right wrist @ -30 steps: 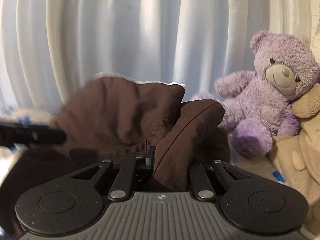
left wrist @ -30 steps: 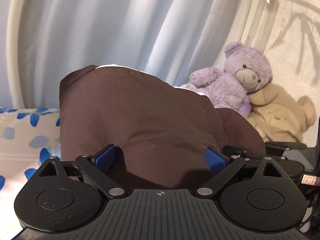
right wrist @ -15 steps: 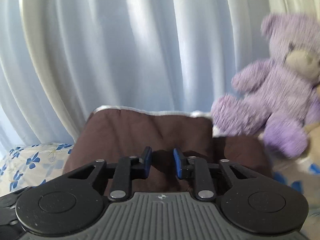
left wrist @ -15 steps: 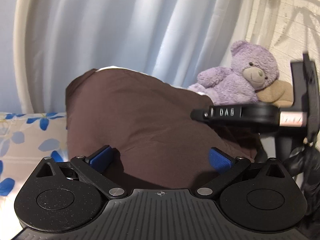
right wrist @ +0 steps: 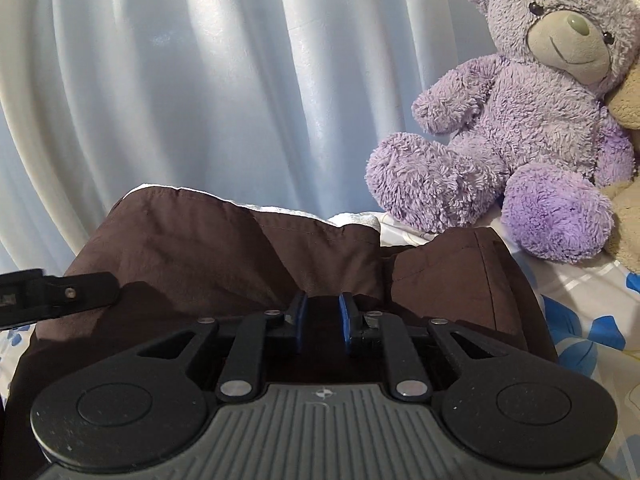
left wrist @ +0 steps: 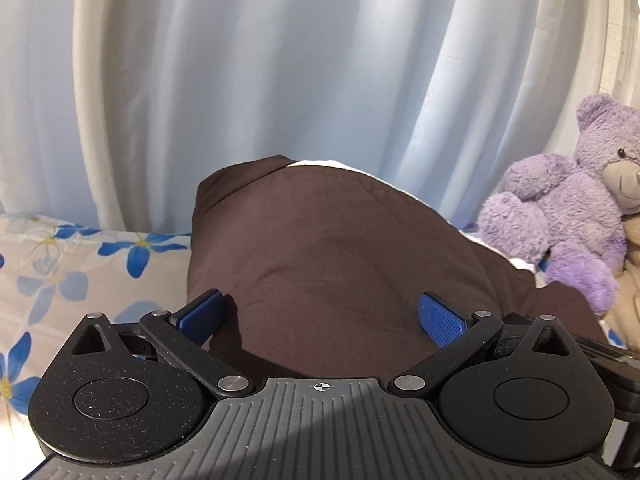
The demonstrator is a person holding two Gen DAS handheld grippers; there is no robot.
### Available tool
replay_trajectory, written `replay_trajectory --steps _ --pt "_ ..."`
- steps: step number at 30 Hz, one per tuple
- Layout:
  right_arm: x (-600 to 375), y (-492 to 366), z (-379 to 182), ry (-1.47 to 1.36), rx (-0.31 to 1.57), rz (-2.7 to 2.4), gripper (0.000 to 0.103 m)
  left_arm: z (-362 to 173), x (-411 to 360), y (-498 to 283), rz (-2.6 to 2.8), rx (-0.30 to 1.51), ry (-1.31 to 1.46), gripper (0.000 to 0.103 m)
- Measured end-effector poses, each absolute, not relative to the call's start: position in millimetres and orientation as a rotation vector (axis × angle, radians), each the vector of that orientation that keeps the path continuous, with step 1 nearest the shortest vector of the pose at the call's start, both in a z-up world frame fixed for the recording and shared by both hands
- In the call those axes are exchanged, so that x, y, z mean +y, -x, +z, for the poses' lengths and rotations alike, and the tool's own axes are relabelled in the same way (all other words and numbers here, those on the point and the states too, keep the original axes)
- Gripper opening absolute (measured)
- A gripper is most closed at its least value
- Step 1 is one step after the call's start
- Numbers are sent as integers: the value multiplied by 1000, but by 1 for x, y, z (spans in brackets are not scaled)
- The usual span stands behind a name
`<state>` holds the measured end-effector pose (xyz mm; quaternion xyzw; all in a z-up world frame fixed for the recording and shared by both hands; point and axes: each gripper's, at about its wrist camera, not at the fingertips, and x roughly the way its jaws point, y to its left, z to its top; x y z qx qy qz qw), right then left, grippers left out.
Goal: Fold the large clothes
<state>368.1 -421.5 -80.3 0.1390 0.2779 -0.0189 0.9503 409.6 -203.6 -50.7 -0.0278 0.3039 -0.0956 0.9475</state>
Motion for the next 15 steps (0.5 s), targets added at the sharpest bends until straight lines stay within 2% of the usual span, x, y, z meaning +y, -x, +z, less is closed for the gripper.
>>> replay_trajectory --steps 4,10,11,13,15 --pt "-415 -368 -88 -262 545 -56 14 -61 -205 -408 -175 597 41 103" --pt "-425 -362 -72 -308 578 -39 14 -54 -186 -400 -227 594 78 103" --pt "-424 -356 -66 -283 579 -52 16 -55 -183 -399 -231 587 99 103" --pt "-421 -340 -65 -210 572 -85 33 -57 -182 -398 -239 577 111 103" --pt "-427 -325 -78 -226 538 -83 33 -60 -189 -399 -222 569 86 103"
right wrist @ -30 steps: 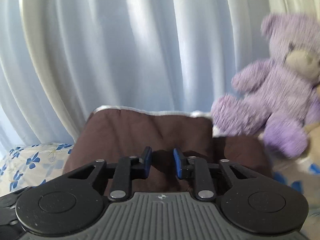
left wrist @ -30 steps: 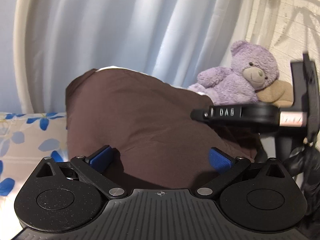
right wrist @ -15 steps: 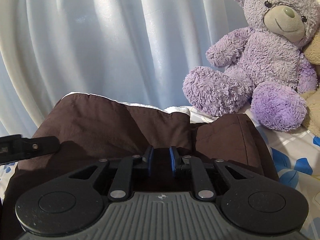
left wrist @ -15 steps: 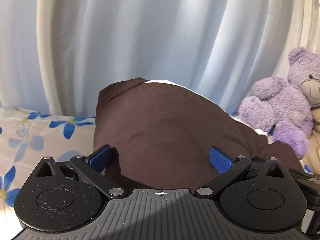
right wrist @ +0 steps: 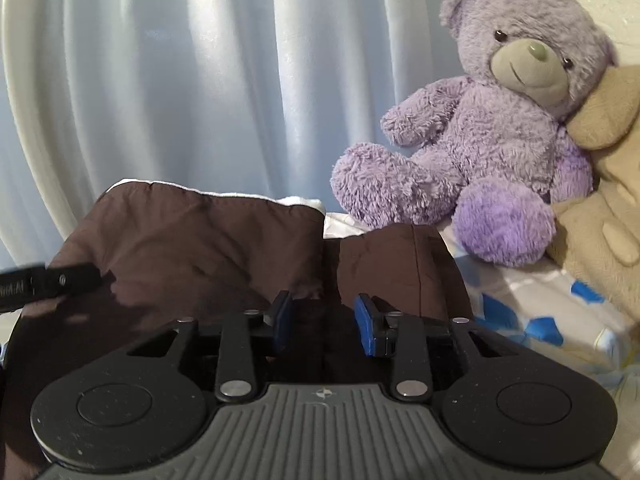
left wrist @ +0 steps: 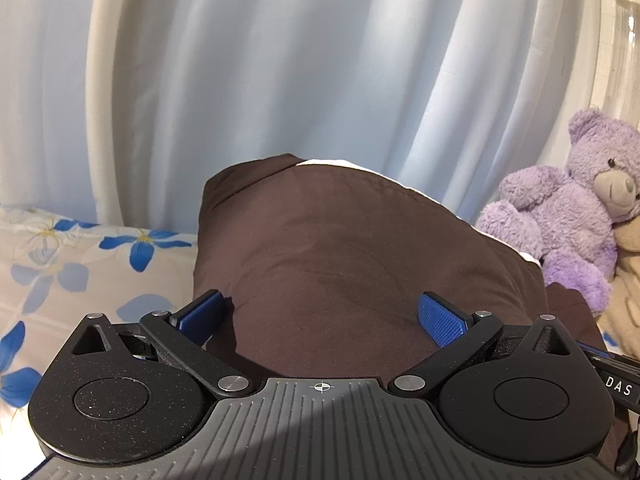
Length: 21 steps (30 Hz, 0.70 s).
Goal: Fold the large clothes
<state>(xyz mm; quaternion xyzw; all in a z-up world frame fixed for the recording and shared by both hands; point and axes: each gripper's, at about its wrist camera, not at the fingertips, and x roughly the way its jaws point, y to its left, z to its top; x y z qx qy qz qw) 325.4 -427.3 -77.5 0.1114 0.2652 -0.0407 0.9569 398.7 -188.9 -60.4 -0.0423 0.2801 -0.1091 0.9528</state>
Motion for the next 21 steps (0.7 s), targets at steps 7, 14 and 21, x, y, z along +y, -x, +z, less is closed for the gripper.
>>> replay_trajectory --steps 7,14,21 --pt "-445 -326 -78 -328 585 -52 38 -41 -160 -394 -308 652 144 103" --pt "-534 -264 -68 -615 644 10 72 -47 -86 -369 -526 812 283 103" --pt "-543 -279 -112 -839 753 167 66 -73 -85 -387 -568 878 499 103"
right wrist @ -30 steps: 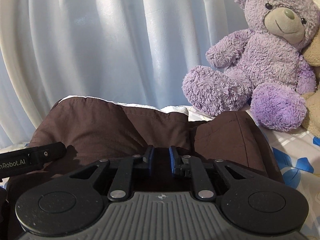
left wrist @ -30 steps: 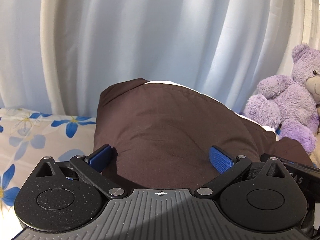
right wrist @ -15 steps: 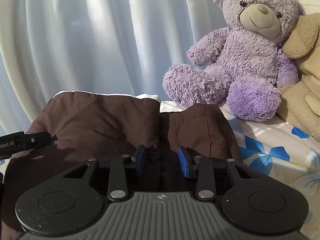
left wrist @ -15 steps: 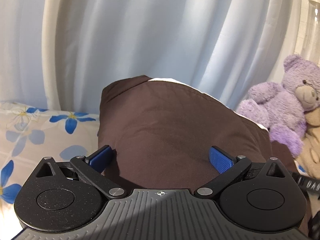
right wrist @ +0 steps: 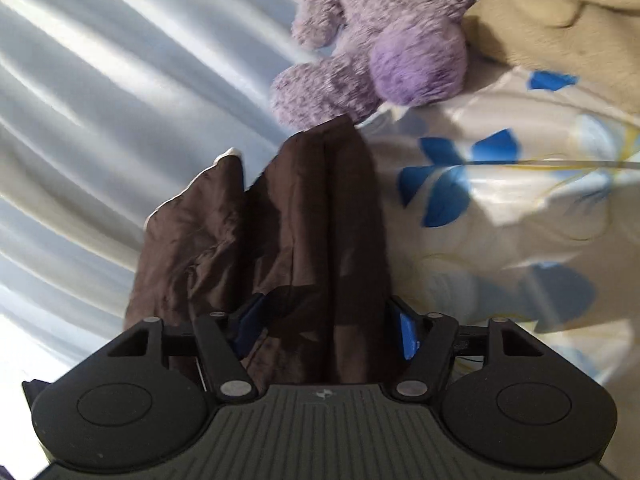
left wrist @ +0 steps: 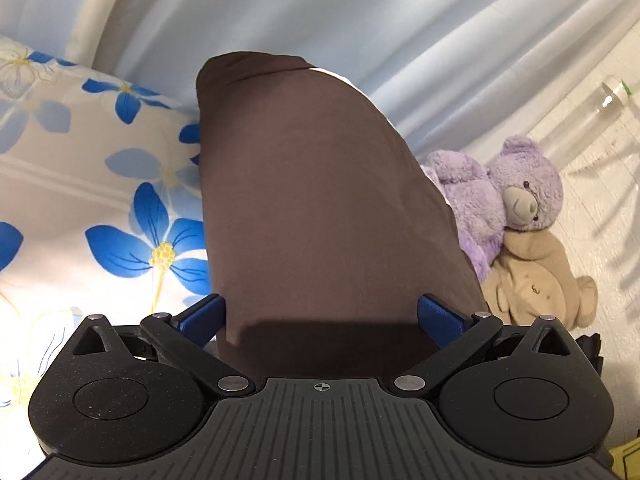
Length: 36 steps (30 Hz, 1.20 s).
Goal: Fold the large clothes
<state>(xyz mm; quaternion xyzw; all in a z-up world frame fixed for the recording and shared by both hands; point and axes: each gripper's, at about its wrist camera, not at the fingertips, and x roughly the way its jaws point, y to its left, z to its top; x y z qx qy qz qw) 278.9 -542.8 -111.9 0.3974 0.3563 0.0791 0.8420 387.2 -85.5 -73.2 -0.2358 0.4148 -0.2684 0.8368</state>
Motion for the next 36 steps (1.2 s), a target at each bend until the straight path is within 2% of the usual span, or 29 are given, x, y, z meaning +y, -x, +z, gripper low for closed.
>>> replay_trajectory --steps 1,2,3,7,10,19,21,25,27,31,36 --pt "-537 -284 -112 -810 765 180 62 -73 -85 -388 -568 879 506 103" --pt "-530 -290 -112 -780 780 185 53 -72 -85 -388 -568 884 508 103" --pt "-525 -295 -111 -768 790 204 51 -70 -85 -388 -571 886 505 103" --pt "-489 -305 -87 -607 794 247 45 -56 -75 -386 -554 856 513 102" --pt "-473 -313 -74 -616 793 300 42 -42 -61 -383 -512 821 501 101" --pt "-370 -359 -74 -526 867 500 43 -31 14 -366 -247 760 383 102" --pt "-348 -371 -80 -517 876 515 45 -35 20 -365 -191 761 392 102" --pt "-329 -378 -82 -471 875 446 56 -23 27 -345 -171 757 414 101" --pt "-333 -368 -72 -447 876 393 57 -14 30 -323 -160 722 360 101" --pt "-332 -316 -35 -326 724 285 57 -9 26 -283 -88 682 229 101" --pt "-293 -279 -9 -172 534 352 54 -24 13 -278 -63 738 213 102"
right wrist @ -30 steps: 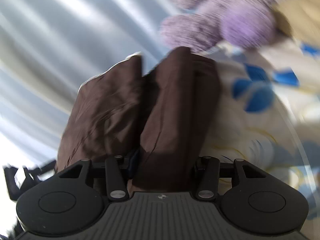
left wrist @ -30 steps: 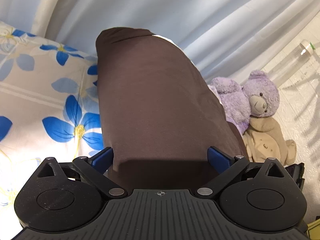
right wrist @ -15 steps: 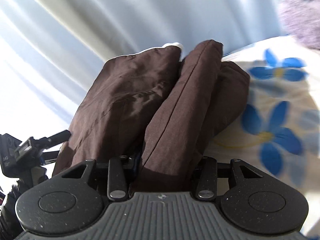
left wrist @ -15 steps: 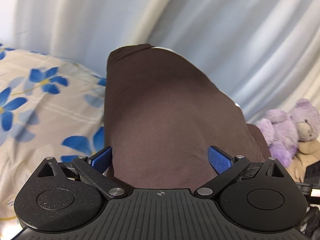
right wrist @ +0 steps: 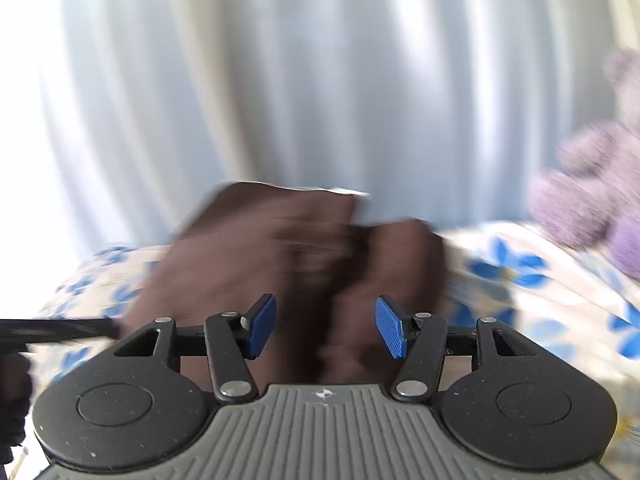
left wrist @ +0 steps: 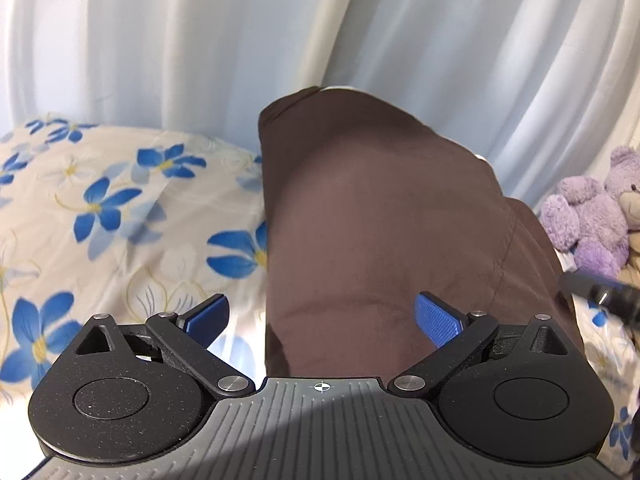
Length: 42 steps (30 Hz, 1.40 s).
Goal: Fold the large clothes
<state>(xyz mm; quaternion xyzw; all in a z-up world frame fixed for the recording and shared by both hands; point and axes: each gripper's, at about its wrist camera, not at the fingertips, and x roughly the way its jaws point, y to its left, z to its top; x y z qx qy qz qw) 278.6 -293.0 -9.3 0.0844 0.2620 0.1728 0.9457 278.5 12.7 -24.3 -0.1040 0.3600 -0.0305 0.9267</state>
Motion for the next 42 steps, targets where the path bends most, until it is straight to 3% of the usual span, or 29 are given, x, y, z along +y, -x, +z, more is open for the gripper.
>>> replay_trajectory --steps 2,10,15,19,22,24,26,29,42 --pt "-269 -278 -19 -107 556 426 42 -29 11 -282 -47 760 214 103" --pt "-243 -295 -73 59 566 387 43 -48 -5 -290 25 792 143 103" --pt "-241 -288 -68 60 579 360 43 -43 -5 -287 27 808 126 103" --pt "-234 -269 -50 44 624 304 51 -34 -9 -264 34 851 86 103" --pt "-234 -235 -42 35 707 241 75 -31 -16 -230 31 859 36 103" --pt "-234 -209 -41 22 767 229 78 -31 -19 -217 52 875 -3 103" --pt "-229 -197 -39 50 819 190 91 -30 -21 -212 78 903 -23 103" --pt "-229 -195 -33 -63 931 166 100 -25 -22 -209 75 923 -33 103" --pt "-212 -194 -10 -51 961 11 102 -12 -23 -204 59 951 -39 103"
